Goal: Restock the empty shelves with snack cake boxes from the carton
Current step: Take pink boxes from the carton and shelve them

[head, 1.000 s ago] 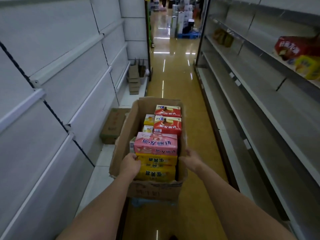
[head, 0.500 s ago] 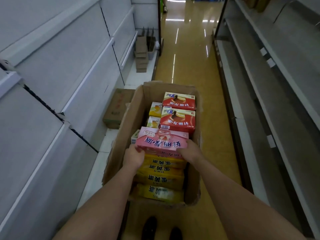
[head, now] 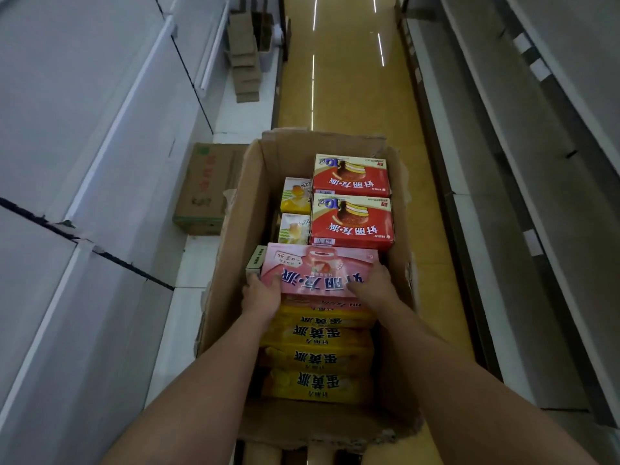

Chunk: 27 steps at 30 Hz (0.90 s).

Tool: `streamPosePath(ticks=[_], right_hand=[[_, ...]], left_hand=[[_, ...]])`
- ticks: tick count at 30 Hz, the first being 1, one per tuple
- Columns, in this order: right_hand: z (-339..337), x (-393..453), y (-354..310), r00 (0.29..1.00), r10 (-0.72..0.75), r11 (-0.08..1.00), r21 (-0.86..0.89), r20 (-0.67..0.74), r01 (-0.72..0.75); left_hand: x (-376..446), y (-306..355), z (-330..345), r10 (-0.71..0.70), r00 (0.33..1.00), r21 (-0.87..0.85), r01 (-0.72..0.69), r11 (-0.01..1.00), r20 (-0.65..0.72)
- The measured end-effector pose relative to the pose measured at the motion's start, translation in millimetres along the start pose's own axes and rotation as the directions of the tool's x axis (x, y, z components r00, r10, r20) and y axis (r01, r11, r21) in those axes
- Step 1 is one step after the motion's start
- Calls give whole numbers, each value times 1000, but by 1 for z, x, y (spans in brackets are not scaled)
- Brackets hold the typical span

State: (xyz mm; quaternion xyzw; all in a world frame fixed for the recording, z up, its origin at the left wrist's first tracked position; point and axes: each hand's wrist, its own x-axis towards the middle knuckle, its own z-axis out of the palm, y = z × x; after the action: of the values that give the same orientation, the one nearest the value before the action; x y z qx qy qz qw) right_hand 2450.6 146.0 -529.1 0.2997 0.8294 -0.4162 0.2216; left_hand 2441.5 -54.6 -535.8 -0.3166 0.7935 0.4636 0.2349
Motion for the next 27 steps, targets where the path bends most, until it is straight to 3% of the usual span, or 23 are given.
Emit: streamPosePath(ticks=[6, 10, 19, 23, 25, 27], right_hand=[[7, 16, 7, 994, 100, 990, 101, -38, -96], [4, 19, 3, 984, 167, 975, 158, -54, -157], [-4, -10, -8, 982, 187, 982, -16, -6, -187], [-15, -34, -24, 998, 61, 992, -116, 22, -58], [-22, -47, -35, 999, -18, 996, -82, 36, 21], [-29, -58, -41, 993, -90, 992, 95, 81, 82]], left_hand=[[10, -6, 7, -114, 984, -323, 153, 934, 137], [10, -6, 8, -170, 969, -411, 231, 882, 180], [-7, 20, -14, -66, 996, -568, 92, 818, 67], [-27, 42, -38, 62, 997, -548, -26, 836, 48], [-40, 54, -50, 120, 990, -536, -60, 842, 77], [-52, 66, -58, 173, 975, -524, -75, 849, 141]])
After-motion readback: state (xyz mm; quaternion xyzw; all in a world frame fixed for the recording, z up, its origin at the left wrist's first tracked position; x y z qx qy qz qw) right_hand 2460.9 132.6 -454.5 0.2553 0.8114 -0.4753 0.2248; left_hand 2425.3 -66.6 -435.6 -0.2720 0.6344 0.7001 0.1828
